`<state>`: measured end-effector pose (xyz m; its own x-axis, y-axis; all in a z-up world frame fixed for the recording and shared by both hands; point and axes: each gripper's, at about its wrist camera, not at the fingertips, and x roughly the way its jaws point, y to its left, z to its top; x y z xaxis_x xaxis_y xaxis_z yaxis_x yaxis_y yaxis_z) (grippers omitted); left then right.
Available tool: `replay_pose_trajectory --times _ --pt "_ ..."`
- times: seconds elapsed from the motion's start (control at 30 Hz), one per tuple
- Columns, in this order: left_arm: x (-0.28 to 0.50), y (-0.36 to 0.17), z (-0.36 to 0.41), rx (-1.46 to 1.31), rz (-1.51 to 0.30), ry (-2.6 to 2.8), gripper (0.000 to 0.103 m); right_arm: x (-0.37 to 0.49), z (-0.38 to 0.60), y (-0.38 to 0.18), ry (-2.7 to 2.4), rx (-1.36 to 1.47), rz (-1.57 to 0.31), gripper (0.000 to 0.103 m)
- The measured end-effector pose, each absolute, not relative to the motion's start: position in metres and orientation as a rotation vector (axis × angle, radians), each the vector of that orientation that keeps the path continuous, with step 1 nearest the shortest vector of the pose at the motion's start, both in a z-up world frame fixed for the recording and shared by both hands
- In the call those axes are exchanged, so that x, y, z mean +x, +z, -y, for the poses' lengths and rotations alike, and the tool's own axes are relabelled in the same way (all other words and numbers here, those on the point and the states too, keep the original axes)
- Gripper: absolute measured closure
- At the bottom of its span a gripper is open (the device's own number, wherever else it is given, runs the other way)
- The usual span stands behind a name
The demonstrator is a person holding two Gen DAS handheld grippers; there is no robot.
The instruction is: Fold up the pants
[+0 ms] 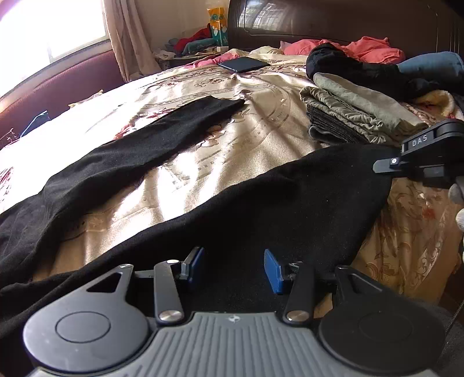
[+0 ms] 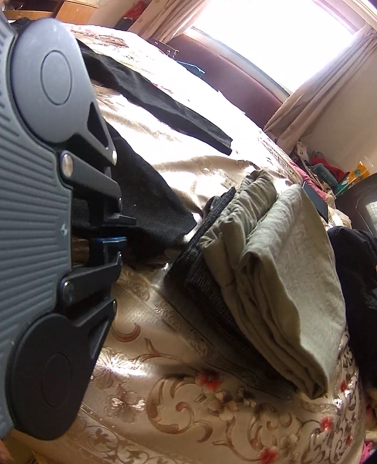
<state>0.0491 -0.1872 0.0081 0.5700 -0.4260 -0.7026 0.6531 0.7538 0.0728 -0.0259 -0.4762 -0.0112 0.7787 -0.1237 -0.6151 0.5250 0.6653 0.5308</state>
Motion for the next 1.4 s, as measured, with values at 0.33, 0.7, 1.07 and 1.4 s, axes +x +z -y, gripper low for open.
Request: replay_pose_trajectory --times 0.33,0.7,1.07,1.4 --pt "0.035 0.003 0.196 0.42 -0.702 -0.674 0.043 -0.028 0.458 0.009 -0.521 0.461 -0.677 0.09" --pt "0.03 0.038 0.14 0.395 -0.605 -0.587 0.043 -0.034 0.4 0.06 -0.48 0.194 -0.653 0.088" --pt "0.05 0.04 0.069 0.324 -0.695 -0.343 0.04 0.007 0.296 0.06 -0.179 0.055 -0.69 0.088" --pt "0.062 0.028 0.033 0.303 -0.756 -0.266 0.04 0.035 0.226 0.056 0.012 -0.052 -0.705 0.088"
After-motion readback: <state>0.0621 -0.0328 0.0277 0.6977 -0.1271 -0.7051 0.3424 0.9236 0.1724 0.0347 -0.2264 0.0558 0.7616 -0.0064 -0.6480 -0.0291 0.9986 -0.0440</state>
